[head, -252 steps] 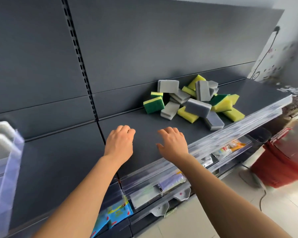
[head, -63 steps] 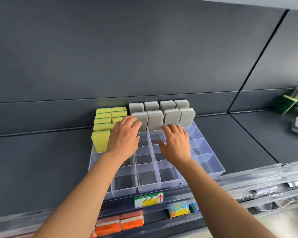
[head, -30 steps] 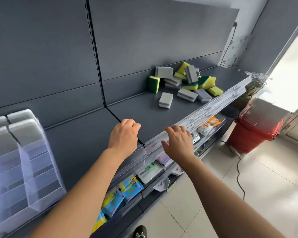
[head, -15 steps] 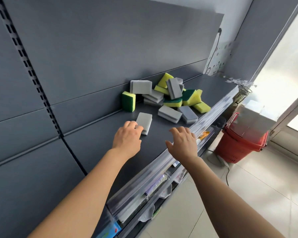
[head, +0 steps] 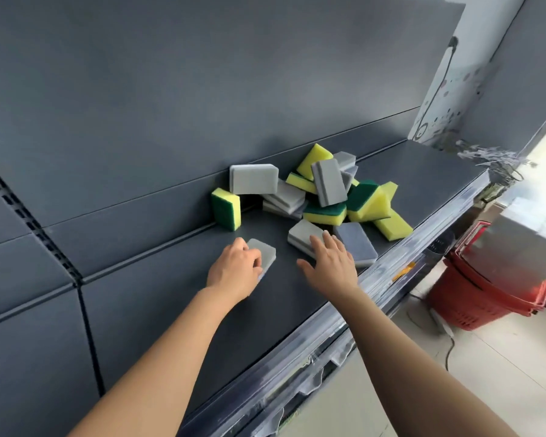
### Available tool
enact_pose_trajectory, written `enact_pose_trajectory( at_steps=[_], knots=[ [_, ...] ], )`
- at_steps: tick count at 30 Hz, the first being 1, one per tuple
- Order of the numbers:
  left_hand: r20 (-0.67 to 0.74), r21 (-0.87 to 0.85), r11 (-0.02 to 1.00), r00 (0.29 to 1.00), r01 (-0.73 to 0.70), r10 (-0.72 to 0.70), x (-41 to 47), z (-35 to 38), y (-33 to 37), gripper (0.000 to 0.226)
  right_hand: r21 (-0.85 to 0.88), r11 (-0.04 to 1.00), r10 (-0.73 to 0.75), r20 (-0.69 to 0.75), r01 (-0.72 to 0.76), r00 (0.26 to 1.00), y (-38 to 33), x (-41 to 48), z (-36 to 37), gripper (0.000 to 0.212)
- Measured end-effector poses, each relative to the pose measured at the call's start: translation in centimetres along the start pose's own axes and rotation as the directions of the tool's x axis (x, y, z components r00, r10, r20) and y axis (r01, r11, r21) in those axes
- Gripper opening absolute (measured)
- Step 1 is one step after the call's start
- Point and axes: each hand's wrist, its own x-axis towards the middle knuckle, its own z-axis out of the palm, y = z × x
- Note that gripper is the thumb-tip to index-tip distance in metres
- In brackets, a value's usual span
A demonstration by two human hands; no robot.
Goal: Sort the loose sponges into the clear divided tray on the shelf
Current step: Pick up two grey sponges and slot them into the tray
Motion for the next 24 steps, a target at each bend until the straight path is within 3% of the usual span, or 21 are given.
enact_pose_trajectory(
  at_steps=[2,5,7,10,13,19,24],
  knots=[
    [0.022,-0.030,0.996,0.997,0.080,-0.080,0.6,-0.1,0.3,0.011,0.020,1.000,-0.011,-0.001,0.011,1.000,0.1,1.2,0.3,0.057],
    [0.119,-0.084,0.974,0.973,0.210,-0.199,1.5,0.0,0.5,0.064,0.030,0.999,-0.024,-0.039,0.025,0.999,0.2,2.5,0.4,0.049],
    [0.184,-0.101,0.955,0.949,0.277,-0.256,1.8,0.1,0.6,0.091,0.035,0.999,-0.036,0.011,0.035,0.999,0.3,3.2,0.5,0.049],
    [0.252,-0.112,0.931,0.916,0.347,-0.311,1.8,0.5,0.6,0.102,0.112,0.993,-0.053,0.148,0.036,0.988,0.2,4.1,0.4,0.056],
    [0.287,-0.185,0.898,0.896,0.399,-0.339,1.3,0.6,0.8,0.090,0.153,0.987,-0.096,0.270,0.055,0.958,-0.2,4.7,0.7,0.063],
    [0.163,-0.346,0.833,0.902,0.431,-0.399,-1.2,0.2,0.7,0.045,0.325,0.946,-0.138,0.414,-0.005,0.900,-1.3,5.0,1.2,0.080],
    [0.031,-0.532,0.727,0.869,0.433,-0.494,-4.3,-0.5,0.0,0.024,0.627,0.779,-0.240,0.325,-0.019,0.915,-3.2,3.9,1.2,0.059]
  ],
)
